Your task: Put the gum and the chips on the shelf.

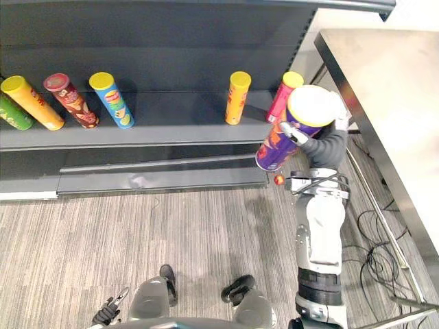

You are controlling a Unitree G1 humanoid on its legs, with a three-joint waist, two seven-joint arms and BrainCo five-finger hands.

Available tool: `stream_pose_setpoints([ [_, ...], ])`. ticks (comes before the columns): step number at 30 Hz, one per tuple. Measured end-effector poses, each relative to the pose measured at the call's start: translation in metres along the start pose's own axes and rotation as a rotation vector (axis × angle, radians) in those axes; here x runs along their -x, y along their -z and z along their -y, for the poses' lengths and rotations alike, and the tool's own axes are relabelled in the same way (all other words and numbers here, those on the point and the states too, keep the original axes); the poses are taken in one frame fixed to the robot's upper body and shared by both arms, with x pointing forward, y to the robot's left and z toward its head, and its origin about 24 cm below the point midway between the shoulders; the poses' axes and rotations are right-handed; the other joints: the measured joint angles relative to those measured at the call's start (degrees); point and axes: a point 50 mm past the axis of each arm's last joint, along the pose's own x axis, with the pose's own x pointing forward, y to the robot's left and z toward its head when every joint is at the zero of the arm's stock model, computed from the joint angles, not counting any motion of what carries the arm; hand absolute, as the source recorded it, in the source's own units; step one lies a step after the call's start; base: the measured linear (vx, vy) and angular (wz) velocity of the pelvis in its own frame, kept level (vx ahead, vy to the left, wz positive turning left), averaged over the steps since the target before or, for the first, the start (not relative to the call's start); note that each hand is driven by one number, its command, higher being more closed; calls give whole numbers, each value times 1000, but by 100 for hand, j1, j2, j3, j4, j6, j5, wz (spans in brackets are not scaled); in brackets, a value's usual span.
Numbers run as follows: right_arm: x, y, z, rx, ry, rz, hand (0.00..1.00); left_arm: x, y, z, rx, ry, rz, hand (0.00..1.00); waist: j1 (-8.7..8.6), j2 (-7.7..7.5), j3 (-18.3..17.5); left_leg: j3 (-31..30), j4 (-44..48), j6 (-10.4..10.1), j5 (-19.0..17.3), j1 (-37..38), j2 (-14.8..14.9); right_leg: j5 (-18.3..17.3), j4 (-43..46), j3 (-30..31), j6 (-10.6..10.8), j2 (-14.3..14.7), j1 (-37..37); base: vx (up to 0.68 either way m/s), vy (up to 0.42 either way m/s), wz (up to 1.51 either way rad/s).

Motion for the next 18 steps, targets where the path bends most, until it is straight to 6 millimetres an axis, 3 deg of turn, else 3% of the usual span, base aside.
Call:
stream_pose_setpoints([
  [2,1,1,-1,3,-8,-5,100,0,-3,0,11,1,15,0,-7,40,15,-207,64,115,-103,38,-84,260,639,59,-136,-331,-1,4,160,52],
  [3,0,1,-1,12,-10,-5,100,0,-5,0,10,2,24,0,-20,63,26,-360,46,182,-111,93,-169,491,1052,303,-411,-497,-68,56,274,104],
  [4,0,0,-1,42,-29,-1,100,0,-8,-1,3,1,38,0,-84,180,39,-736,54,296,-95,161,-319,840,1685,1285,-927,-599,-456,93,236,97],
  [6,-1,-1,-2,57,-42,1,100,0,-12,-1,-21,7,52,0,-76,189,45,-982,22,401,-122,172,-351,399,1736,2262,-514,-254,-743,123,157,94],
  [7,-1,0,-6,52,-74,2,100,-1,-14,-5,-36,-1,56,0,-58,185,43,-1231,-80,488,-124,221,-477,-104,1169,3215,-247,369,-970,166,92,94],
  [10,0,0,-7,51,-87,-1,100,-1,-13,-4,-37,4,50,0,-98,206,55,-1574,-193,501,-86,332,-795,-69,363,3765,-150,739,-1194,171,30,92],
  [13,5,2,-5,58,-84,-20,100,-2,-16,0,-55,20,54,0,-192,180,40,-2185,-163,425,-101,359,-1089,82,-364,4555,76,1015,-1341,220,-86,135],
  [14,8,4,-4,61,-86,-33,100,-3,-14,1,-58,22,45,0,-242,154,26,-2440,-137,327,-135,377,-1207,200,-465,4808,202,1021,-1337,264,-203,152],
  [15,12,4,-3,62,-86,-39,100,-3,-12,-1,-64,19,31,0,-276,97,-4,-2614,-56,180,-222,390,-1304,559,-571,4879,272,969,-1243,308,-289,140],
  [16,12,3,-3,65,-89,-38,100,-3,-11,-1,-63,16,25,0,-266,99,-11,-2643,-4,102,-271,392,-1300,370,-538,4792,378,941,-1193,289,-315,86],
  [17,11,2,-5,57,-94,-31,100,-1,-2,3,-48,22,-1,0,-187,274,-29,-2629,28,11,-266,343,-1072,329,-579,4666,336,1129,-1146,255,-307,38],
  [18,12,1,-5,52,-96,-29,100,1,7,6,-36,28,-27,0,-197,333,-63,-2634,-84,-87,-216,312,-907,258,-628,4503,225,1244,-1133,188,-241,27],
])
